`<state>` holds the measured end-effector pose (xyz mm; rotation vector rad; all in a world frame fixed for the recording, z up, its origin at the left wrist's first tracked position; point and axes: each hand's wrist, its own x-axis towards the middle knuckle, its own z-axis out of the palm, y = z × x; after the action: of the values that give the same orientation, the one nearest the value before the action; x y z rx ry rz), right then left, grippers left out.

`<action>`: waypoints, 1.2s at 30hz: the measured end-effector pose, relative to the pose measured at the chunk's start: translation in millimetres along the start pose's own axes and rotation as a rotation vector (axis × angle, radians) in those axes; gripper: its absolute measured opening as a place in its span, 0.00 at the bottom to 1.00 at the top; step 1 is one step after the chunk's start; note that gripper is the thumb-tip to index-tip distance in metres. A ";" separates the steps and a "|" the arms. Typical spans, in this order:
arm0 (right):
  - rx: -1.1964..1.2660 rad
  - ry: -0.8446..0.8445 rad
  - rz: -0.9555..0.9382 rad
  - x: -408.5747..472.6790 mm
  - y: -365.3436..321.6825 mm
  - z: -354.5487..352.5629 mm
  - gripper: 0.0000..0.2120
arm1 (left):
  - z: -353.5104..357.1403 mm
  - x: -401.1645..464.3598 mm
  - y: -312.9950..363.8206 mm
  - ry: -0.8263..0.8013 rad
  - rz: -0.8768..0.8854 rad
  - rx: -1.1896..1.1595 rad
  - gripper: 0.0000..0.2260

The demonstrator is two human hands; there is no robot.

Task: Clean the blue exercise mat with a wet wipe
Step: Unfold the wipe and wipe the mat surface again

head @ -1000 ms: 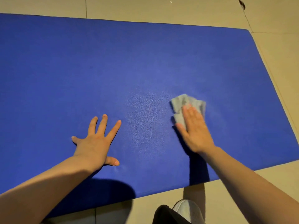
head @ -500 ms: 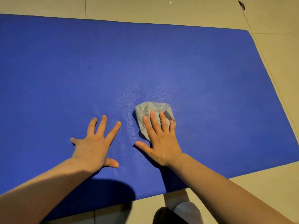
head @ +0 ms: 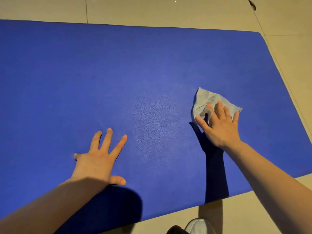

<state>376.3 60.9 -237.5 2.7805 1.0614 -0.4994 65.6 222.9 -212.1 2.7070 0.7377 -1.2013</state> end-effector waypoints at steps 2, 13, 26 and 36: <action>0.184 0.076 -0.086 -6.8 -3.0 1.8 0.43 | -3.1 -0.2 0.2 -0.017 0.003 -0.020 0.53; 0.122 -0.027 -0.465 -26.4 -81.0 29.6 0.39 | -31.8 28.6 -4.6 0.409 -0.007 -0.162 0.32; 0.107 -0.068 0.069 78.4 -5.7 -7.8 0.40 | -41.3 143.7 -37.5 0.678 -0.252 -0.436 0.30; 0.146 -0.007 -0.011 107.3 -48.9 -13.0 0.42 | -37.4 150.3 -36.9 0.765 -0.314 -0.403 0.29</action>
<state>422.2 167.5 -262.5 2.8970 1.0813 -0.6104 160.1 324.5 -290.3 2.6994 1.3398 0.0456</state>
